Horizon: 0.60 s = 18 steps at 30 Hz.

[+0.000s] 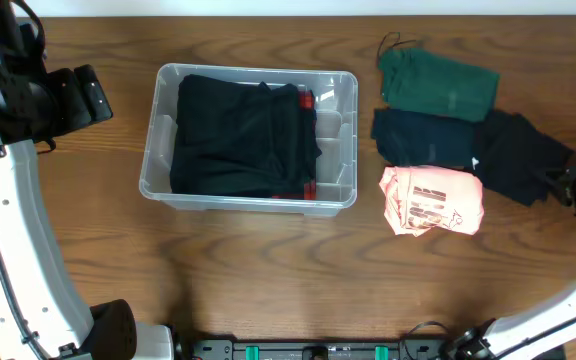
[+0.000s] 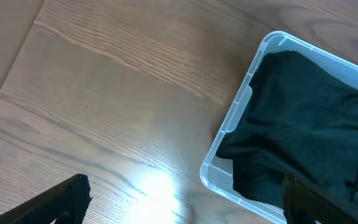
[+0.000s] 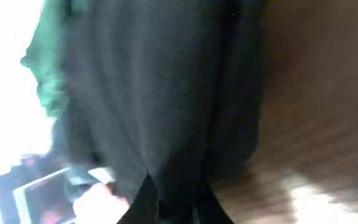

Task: Pack container
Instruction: 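Carry the black garment with the right gripper into the bin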

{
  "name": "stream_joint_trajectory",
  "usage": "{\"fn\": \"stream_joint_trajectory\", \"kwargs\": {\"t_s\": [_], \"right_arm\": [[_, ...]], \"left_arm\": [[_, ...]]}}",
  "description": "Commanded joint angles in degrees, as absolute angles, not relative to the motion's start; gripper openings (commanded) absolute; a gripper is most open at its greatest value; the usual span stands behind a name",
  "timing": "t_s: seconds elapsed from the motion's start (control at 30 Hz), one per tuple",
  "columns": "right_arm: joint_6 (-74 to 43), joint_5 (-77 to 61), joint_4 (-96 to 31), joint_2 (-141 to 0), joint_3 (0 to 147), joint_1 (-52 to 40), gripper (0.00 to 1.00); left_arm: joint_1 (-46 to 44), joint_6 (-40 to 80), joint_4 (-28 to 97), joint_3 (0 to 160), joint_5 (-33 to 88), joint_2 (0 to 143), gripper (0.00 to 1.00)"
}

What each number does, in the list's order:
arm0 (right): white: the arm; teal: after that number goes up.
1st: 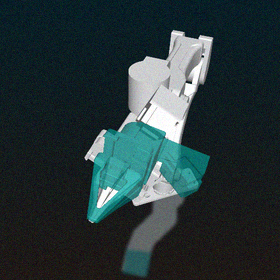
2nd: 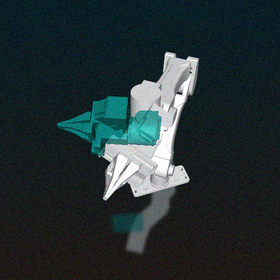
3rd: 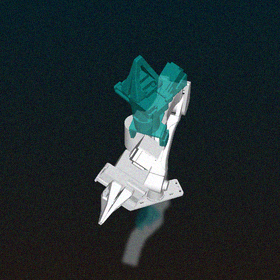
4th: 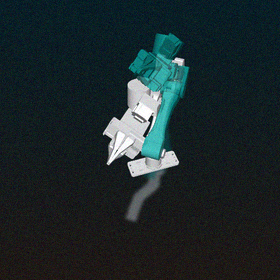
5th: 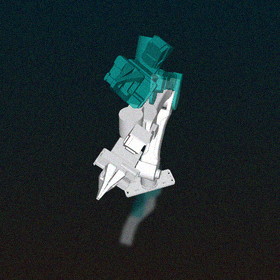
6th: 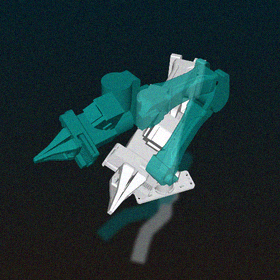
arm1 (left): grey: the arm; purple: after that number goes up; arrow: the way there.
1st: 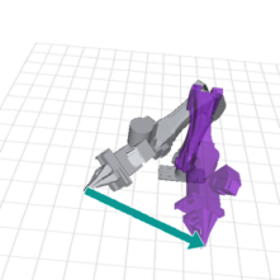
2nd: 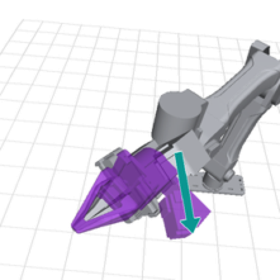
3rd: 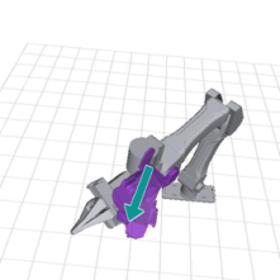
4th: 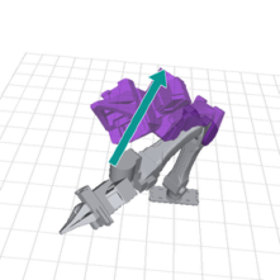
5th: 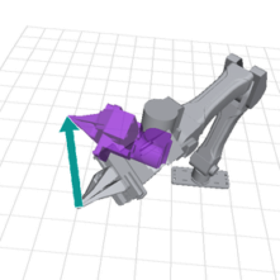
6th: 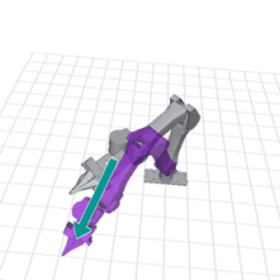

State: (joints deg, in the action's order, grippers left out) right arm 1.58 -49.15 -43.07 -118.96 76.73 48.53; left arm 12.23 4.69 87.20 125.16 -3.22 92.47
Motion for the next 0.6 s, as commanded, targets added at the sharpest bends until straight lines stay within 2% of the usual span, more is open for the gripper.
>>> {"fn": "stream_joint_trajectory", "kwargs": {"t_s": [0.0,0.1,0.27,0.4,0.57], "right_arm": [[0.86,-64.29,-43.75,-108.44,76.84,46.26,0.01],[0.82,-68.03,-43.77,-101.34,76.84,43.38,0.01],[-2.26,-68.18,-41.85,-90.7,76.84,33.61,0.01],[-8.45,-68.18,-35.59,-86.67,76.84,21.87,0.01],[-19.18,-67.26,-20.56,-87.35,76.84,4.47,0.01]], "left_arm": [[12.47,4.99,87.42,124.73,-3.7,92.03,0.98],[12.47,4.99,87.42,124.73,-3.7,92.03,0.98],[12.47,4.99,87.42,124.73,-3.7,92.03,0.98],[12.47,4.99,87.42,124.73,-3.7,92.03,0.98],[12.47,4.99,87.42,124.73,-3.7,92.03,0.98]]}}
